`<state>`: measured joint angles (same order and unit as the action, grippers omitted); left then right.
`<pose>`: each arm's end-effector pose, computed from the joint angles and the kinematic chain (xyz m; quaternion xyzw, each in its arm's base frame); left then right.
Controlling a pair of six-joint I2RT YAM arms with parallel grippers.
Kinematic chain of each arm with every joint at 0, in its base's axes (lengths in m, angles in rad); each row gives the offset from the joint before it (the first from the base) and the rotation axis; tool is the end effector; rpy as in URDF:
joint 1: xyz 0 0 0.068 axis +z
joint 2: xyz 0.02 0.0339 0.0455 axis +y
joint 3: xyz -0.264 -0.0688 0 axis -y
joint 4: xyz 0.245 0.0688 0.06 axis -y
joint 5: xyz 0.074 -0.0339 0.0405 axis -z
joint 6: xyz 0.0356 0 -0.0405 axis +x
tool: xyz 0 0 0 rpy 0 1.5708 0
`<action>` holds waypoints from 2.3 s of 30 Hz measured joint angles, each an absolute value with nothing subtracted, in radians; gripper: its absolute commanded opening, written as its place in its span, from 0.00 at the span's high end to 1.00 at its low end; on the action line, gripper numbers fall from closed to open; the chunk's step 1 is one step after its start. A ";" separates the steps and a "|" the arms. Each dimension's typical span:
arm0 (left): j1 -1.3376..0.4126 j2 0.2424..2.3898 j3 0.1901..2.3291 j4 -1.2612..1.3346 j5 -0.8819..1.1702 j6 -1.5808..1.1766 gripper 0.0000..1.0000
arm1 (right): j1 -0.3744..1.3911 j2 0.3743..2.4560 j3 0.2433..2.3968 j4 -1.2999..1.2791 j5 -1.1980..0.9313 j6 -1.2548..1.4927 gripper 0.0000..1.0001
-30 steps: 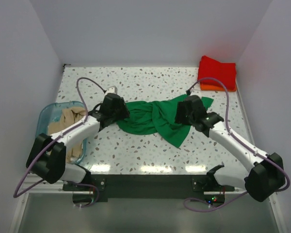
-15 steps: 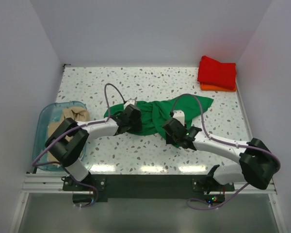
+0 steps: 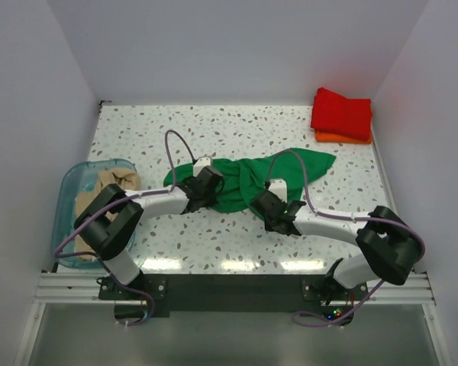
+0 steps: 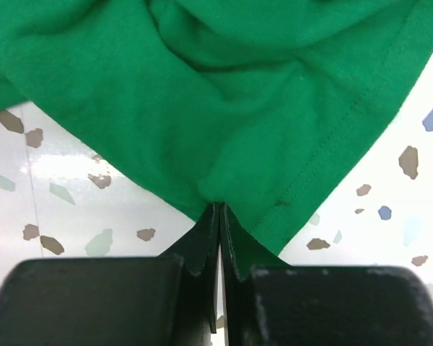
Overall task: Fold and stack the t-shirts
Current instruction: Flatten the tshirt out
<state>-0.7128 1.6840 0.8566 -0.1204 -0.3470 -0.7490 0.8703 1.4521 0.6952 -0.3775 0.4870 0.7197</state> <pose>0.2519 -0.2018 0.1488 -0.0699 0.9365 -0.0792 0.3345 0.1756 0.1824 0.1554 -0.0192 0.9487 -0.0149 0.3151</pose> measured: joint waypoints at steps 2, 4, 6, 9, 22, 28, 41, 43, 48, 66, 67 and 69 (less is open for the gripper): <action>-0.709 1.675 0.847 -0.124 -0.360 -0.749 0.94 | 0.870 1.436 0.695 -0.401 0.495 0.723 1.00; -0.696 1.656 0.827 -0.128 -0.366 -0.751 0.97 | 0.867 1.400 0.695 -0.434 0.514 0.723 1.00; -0.670 1.620 0.793 -0.138 -0.367 -0.752 0.98 | 0.852 1.333 0.695 -0.472 0.527 0.720 1.00; -0.603 1.546 0.731 -0.168 -0.365 -0.752 1.00 | 0.794 1.208 0.696 -0.516 0.536 0.706 1.00; -0.514 1.379 0.662 -0.229 -0.321 -0.748 1.00 | 0.993 1.267 0.750 -0.488 0.432 0.692 0.58; -0.514 1.379 0.661 -0.229 -0.310 -0.748 1.00 | 1.171 1.463 0.812 -0.453 0.471 0.714 0.47; -0.514 1.379 0.646 -0.224 -0.302 -0.748 1.00 | 1.247 1.617 0.852 -0.373 0.509 0.735 0.51; -0.514 1.379 0.641 -0.225 -0.301 -0.747 1.00 | 1.248 1.625 0.856 -0.363 0.511 0.742 0.63; -0.514 1.379 0.640 -0.225 -0.300 -0.747 1.00 | 1.245 1.617 0.851 -0.389 0.541 0.786 1.00; -0.514 1.207 0.589 -0.277 -0.302 -0.768 1.00 | 0.725 0.890 0.877 -0.773 0.649 0.687 1.00; -0.514 1.197 0.582 -0.280 -0.303 -0.771 1.00 | 0.707 0.889 0.896 -0.786 0.656 0.672 1.00; -0.514 1.177 0.569 -0.296 -0.304 -0.775 1.00 | 0.678 0.890 0.932 -0.809 0.666 0.645 1.00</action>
